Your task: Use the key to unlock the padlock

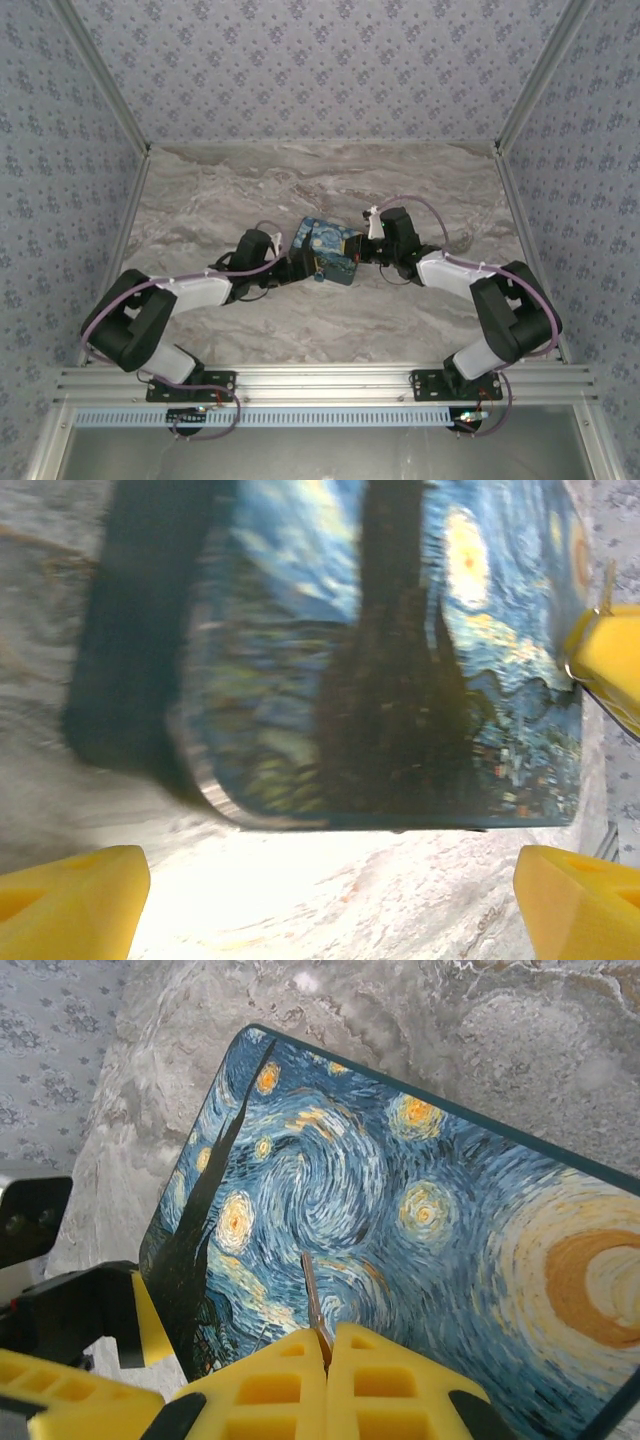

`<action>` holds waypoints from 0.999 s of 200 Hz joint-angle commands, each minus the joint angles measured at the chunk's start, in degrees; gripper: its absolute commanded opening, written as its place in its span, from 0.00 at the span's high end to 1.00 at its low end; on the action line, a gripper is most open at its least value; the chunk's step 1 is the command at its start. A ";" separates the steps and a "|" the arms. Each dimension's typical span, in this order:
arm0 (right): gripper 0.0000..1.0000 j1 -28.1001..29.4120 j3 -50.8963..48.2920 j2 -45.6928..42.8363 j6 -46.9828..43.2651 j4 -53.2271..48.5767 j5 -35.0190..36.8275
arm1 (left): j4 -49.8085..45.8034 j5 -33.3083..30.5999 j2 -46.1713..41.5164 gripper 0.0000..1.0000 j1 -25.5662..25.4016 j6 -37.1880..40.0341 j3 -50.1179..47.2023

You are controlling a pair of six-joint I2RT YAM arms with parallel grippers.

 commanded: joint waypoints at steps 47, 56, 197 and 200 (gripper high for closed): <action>1.00 -0.18 -1.72 2.99 1.26 -3.51 -0.19 | 10.06 -0.18 5.33 0.06 -2.84 -0.03 0.33; 1.00 -0.19 -1.67 2.87 1.12 -3.62 -0.11 | 10.96 -0.59 5.99 0.06 -3.12 0.26 0.34; 1.00 -0.23 -1.44 2.32 0.29 -3.67 -0.60 | 17.59 -2.75 10.88 0.06 -7.72 -0.79 1.91; 1.00 -0.14 -1.40 2.36 0.26 -3.71 -0.65 | 17.62 -2.70 10.94 0.06 -7.81 -1.00 1.98</action>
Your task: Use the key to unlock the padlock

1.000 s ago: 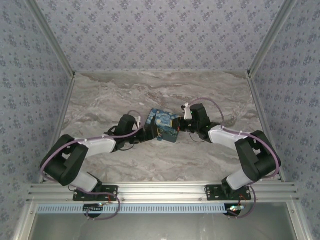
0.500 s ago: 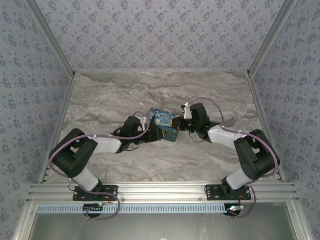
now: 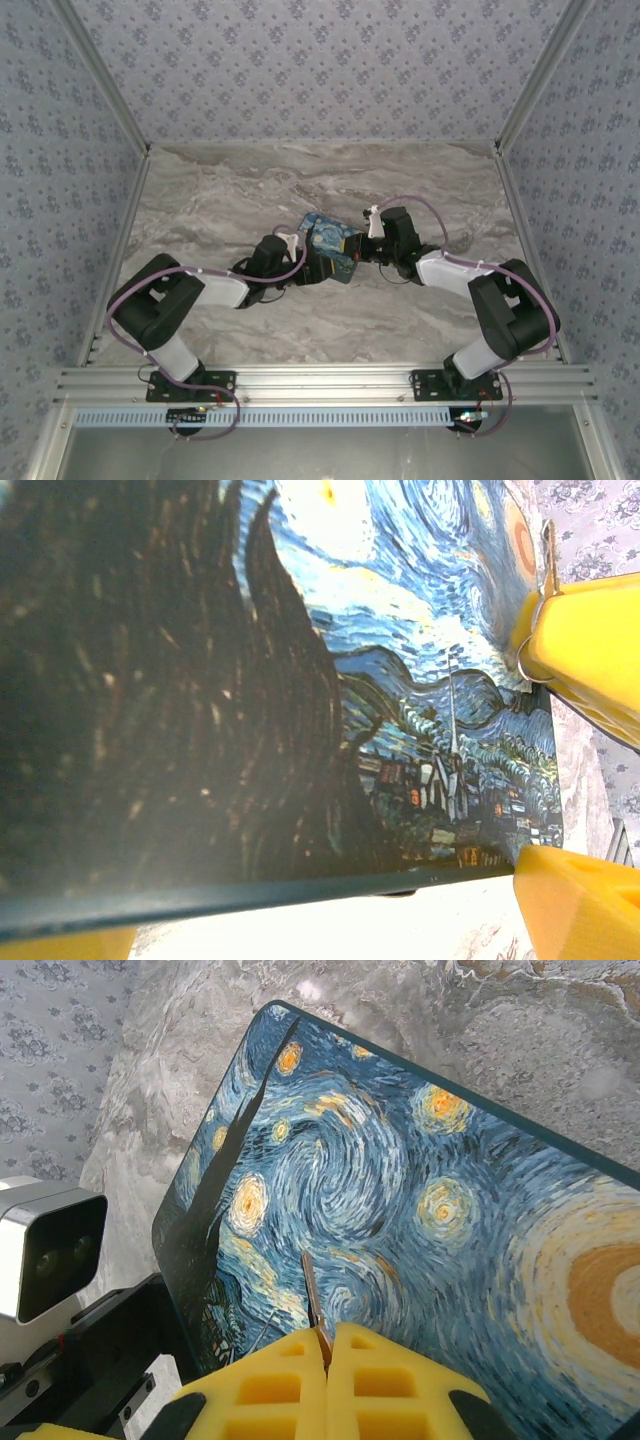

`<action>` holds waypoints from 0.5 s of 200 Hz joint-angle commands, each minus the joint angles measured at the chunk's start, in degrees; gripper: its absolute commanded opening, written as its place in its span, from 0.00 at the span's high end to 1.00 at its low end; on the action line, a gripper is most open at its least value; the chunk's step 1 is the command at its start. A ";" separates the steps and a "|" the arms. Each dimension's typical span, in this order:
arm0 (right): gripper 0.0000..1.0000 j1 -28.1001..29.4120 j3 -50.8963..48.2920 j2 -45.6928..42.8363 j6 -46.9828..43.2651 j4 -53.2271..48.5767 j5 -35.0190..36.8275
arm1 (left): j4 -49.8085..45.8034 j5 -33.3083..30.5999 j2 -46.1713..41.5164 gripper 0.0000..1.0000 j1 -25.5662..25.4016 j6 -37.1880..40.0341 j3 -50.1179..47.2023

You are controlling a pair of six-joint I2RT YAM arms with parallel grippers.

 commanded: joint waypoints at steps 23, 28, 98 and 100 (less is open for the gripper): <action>1.00 -0.07 -1.28 1.48 -0.43 -5.23 -0.30 | 2.19 1.63 2.49 0.07 -2.32 -2.92 1.93; 1.00 -0.12 -1.15 1.47 -0.45 -5.31 -0.30 | 2.23 1.63 2.49 0.07 -2.38 -3.24 1.94; 1.00 -0.16 -0.94 1.47 -0.42 -5.40 -0.47 | 0.81 -2.35 2.38 0.18 -3.68 -7.12 1.65; 1.00 -0.17 -0.93 1.47 -0.49 -5.37 -0.45 | 0.85 -2.47 2.40 0.19 -3.79 -7.32 1.65</action>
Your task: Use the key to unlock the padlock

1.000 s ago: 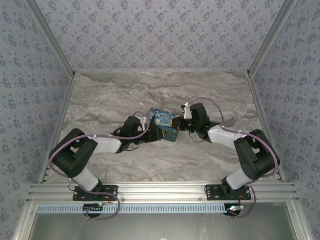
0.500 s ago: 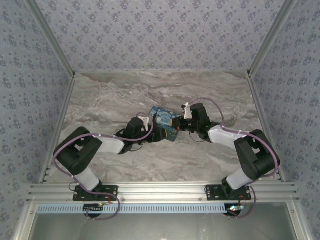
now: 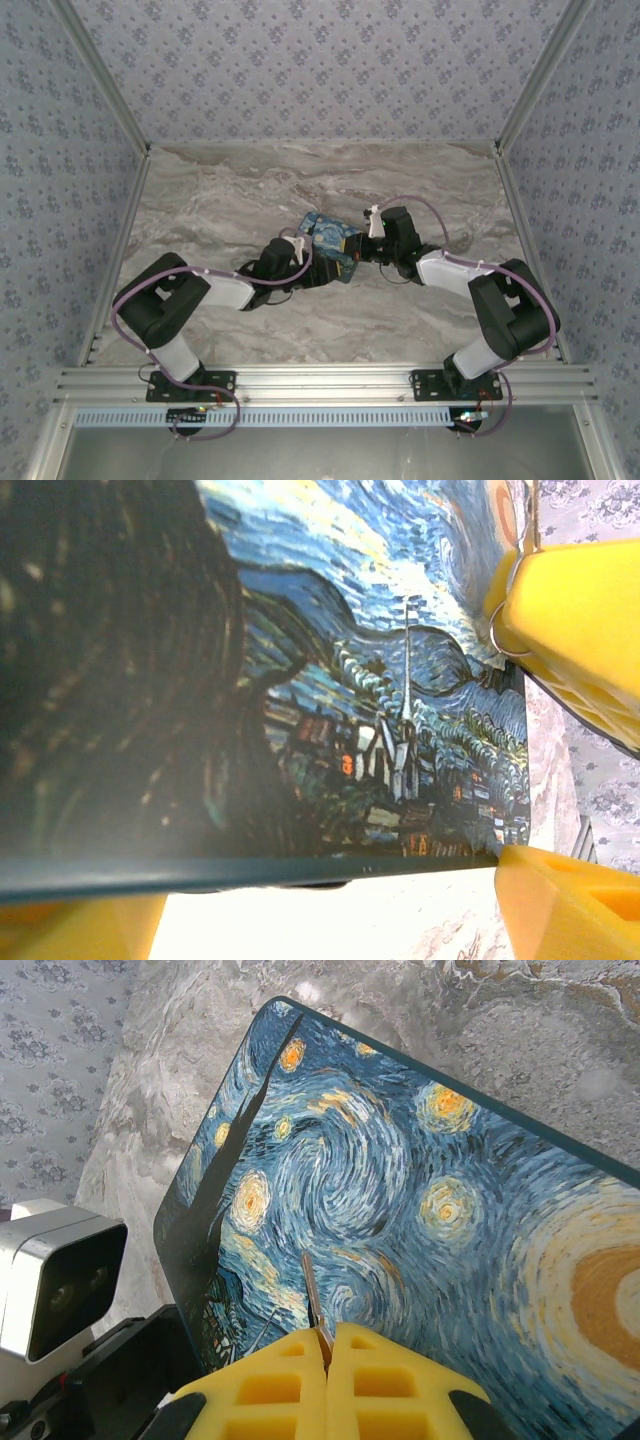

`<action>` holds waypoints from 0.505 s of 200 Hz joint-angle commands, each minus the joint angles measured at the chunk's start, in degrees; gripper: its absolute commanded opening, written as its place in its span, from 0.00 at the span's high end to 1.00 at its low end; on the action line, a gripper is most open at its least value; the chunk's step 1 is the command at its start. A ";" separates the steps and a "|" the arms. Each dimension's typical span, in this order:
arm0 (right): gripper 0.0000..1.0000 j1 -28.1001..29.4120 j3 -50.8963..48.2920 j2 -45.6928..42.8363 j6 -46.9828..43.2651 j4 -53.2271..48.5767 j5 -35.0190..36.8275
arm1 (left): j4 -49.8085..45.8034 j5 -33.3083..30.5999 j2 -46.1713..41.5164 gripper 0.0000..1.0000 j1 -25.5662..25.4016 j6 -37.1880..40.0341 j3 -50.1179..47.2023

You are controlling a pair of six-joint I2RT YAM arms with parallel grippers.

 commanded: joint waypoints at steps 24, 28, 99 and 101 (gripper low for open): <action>1.00 0.00 -0.74 1.44 -0.47 -5.50 -0.48 | 0.36 -3.13 1.62 0.26 -1.12 -3.48 0.45; 1.00 0.03 -0.77 1.42 -0.50 -5.42 -0.50 | 0.44 -3.41 1.70 0.27 -1.11 -3.70 0.37; 1.00 0.04 -0.46 1.09 -0.48 -5.65 -0.59 | -0.17 -6.98 2.69 0.39 -1.47 -7.87 0.39; 1.00 0.03 -0.44 1.02 -0.46 -5.65 -0.66 | -0.12 -7.10 2.76 0.39 -1.45 -7.98 0.39</action>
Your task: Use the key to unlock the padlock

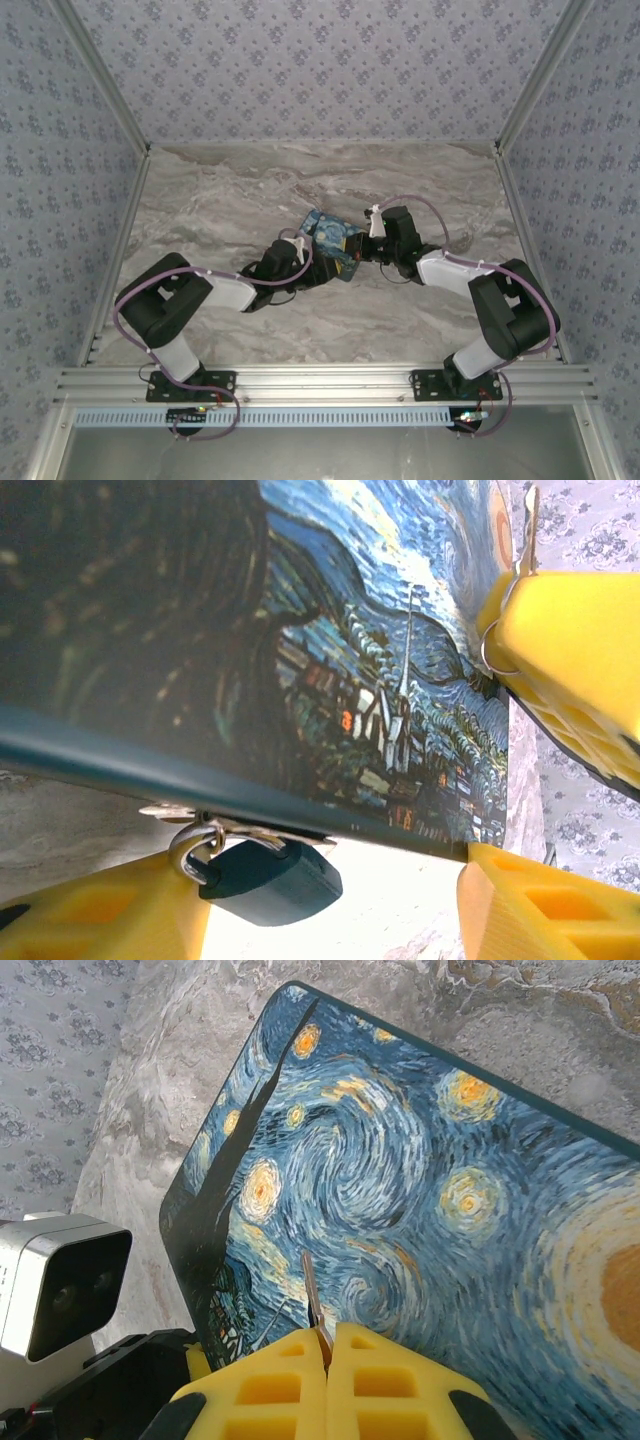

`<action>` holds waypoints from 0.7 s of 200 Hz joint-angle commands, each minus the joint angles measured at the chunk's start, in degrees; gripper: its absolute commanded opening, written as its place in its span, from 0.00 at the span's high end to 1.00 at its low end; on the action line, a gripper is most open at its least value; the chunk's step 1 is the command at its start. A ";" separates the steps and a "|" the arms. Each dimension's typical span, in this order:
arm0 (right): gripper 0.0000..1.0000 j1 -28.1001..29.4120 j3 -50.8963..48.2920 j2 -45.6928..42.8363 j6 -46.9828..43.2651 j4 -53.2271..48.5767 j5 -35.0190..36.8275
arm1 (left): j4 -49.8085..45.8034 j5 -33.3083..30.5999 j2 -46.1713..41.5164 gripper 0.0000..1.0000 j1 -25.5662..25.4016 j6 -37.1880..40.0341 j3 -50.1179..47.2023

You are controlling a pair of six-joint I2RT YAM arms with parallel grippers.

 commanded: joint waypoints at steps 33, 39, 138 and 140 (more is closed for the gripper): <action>1.00 0.40 -0.46 1.09 -0.52 -5.76 -0.70 | -1.89 -5.39 3.18 0.44 -0.43 -3.26 0.21; 1.00 0.39 -0.46 1.10 -0.49 -5.79 -0.62 | -1.94 -5.56 3.32 0.45 -0.42 -3.42 0.21; 1.00 0.37 -0.81 0.59 -0.60 -5.94 -0.68 | -3.70 -9.02 3.24 0.59 -0.39 -4.11 -0.38; 1.00 0.36 -0.79 0.59 -0.65 -5.88 -0.69 | -3.66 -9.11 3.21 0.59 -0.40 -4.20 -0.40</action>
